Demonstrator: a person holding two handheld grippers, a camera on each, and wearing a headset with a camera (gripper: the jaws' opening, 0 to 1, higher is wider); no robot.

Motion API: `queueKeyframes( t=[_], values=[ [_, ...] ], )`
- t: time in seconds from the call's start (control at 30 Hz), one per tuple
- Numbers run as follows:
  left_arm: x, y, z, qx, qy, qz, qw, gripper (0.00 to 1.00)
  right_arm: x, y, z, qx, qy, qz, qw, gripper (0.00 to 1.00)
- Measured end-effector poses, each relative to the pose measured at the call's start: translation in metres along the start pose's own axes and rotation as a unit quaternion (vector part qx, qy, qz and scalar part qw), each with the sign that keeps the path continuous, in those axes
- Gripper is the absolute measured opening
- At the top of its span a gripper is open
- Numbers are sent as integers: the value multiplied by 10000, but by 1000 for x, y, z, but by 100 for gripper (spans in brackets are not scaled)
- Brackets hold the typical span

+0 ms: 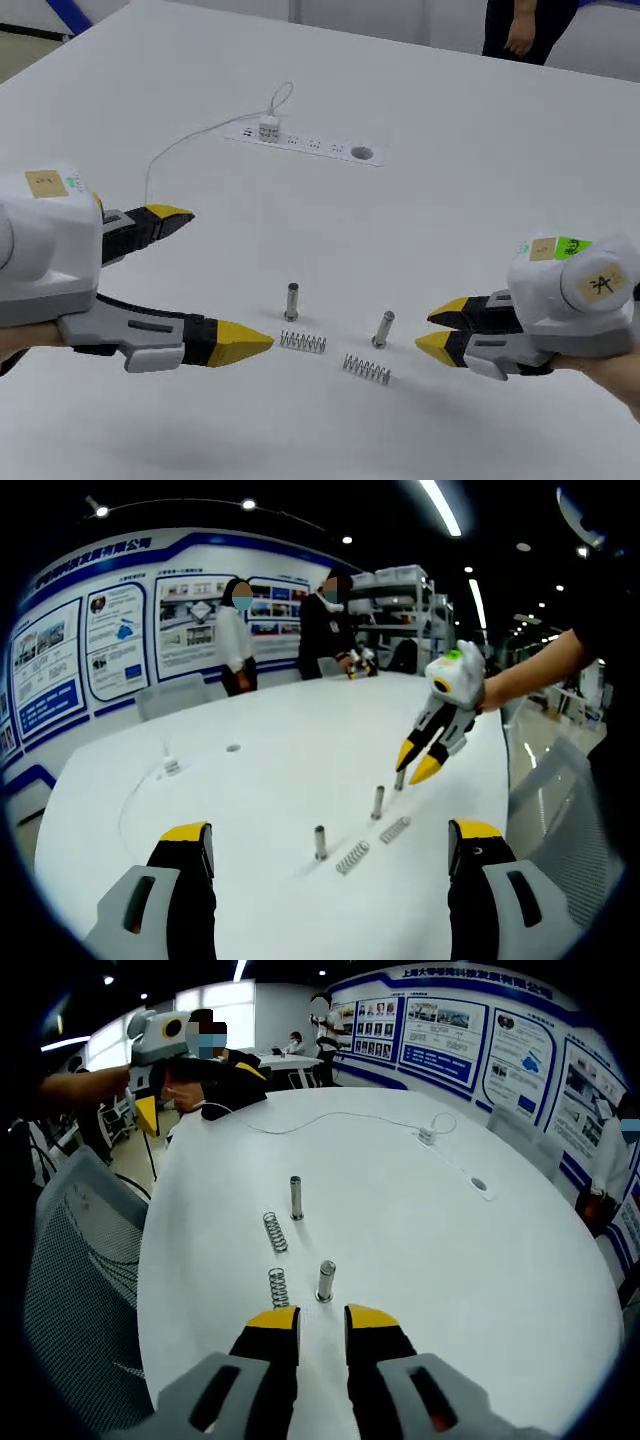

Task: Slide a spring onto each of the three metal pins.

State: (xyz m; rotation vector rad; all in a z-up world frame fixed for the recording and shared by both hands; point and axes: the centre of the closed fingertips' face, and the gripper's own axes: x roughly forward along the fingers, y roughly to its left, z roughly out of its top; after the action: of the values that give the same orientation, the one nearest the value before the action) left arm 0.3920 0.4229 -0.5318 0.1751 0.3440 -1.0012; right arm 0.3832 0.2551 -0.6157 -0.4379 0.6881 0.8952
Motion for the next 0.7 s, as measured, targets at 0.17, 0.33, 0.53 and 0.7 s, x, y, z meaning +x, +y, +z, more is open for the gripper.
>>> queueKeyframes(
  t=[0.17,0.33,0.53,0.7],
  values=[
    [-1,2,1,8,5,4,10000,100,11,8,-2,-47,60,139,9999,18],
    [-1,5,-1,5,43,31,10000,100,22,16,-5,-39,103,268,9996,18],
    [0,6,-3,-15,107,31,9999,100,38,27,-15,-107,265,453,9986,18],
    [-1,11,2,-100,3,87,9999,99,47,29,-22,-106,361,534,9979,18]
  ],
)
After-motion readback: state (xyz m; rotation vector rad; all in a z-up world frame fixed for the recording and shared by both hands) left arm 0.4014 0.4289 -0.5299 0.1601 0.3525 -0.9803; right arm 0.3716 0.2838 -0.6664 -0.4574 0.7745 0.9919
